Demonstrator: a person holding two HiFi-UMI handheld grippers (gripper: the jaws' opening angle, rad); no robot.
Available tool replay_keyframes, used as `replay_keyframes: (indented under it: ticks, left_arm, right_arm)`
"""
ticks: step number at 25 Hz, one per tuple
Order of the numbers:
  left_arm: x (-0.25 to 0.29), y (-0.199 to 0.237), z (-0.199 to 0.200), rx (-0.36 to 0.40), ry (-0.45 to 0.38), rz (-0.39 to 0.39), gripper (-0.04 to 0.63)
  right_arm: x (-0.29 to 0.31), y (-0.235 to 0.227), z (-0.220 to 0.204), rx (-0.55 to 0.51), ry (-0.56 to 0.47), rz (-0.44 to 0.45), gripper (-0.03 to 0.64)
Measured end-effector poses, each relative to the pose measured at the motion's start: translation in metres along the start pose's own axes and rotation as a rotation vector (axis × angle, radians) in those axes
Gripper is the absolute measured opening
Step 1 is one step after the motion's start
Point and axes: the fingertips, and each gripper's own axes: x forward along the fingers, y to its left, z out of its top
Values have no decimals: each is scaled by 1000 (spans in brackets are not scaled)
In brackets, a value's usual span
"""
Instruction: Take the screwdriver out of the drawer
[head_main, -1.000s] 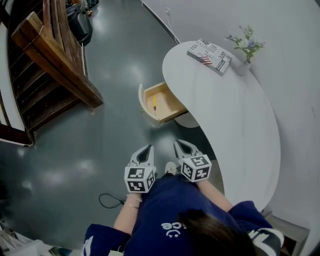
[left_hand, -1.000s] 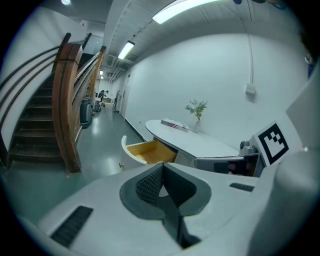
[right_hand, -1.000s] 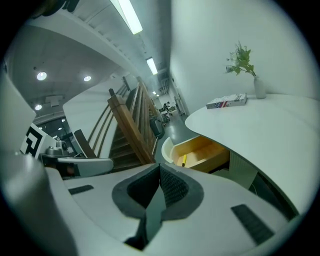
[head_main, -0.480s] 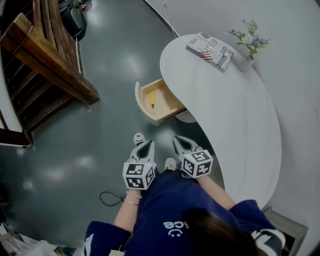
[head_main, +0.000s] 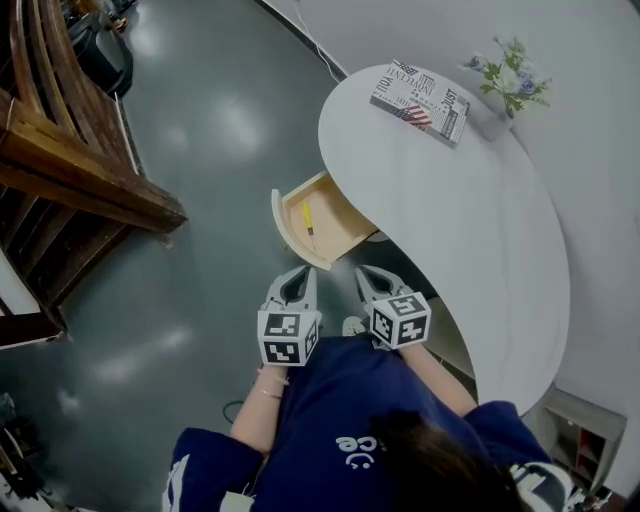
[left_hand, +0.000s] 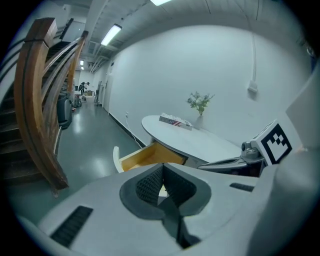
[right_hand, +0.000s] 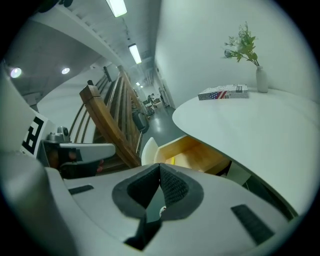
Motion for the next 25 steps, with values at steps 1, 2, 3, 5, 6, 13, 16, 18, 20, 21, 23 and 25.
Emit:
replay_keyframes:
  ticks: [1,2,3,5,6,13,16,18,20,21,23,25]
  left_arm:
    - [3,11,4,-4,7,-10,5]
    - [6,21,9,-7,13,-19,5]
    - [8,30,14,-10,17,-28,5]
    - [14,47,22,-6,26,-47,5]
    - [17,55,26,-2,29,-55,4]
    - [32,100,42,30,63,-101,5]
    - [36,114,42,41,85,-102,3]
    - [38,122,41,37,102,-93,5]
    - [38,129,38,22,121,-82,3]
    - [39,132,36,13,130,-74,5]
    - [41,139,35,-9,144,-55,5]
    - [45,143,38,-42,135,-43,5]
  right_arm:
    - [7,1,3,16,5,-20,8]
    - [14,1,6,29,19,-48,8]
    - [21,0,8,41,35,-79,6]
    - [34,0,13,73,53,-119,8]
    - [40,1,16,92,52,-127,8]
    - [85,15,19,161,144,-198,8]
    - [101,16,24,117,180,-232,8]
    - [113,16,29,73,209,-223,9]
    - [127,15,34,51,240,-195,31]
    - [134,15,35,46,256,-180,37]
    - [150,13,37,33,285,-154,49]
    - [167,10,38,18,318,-131,72]
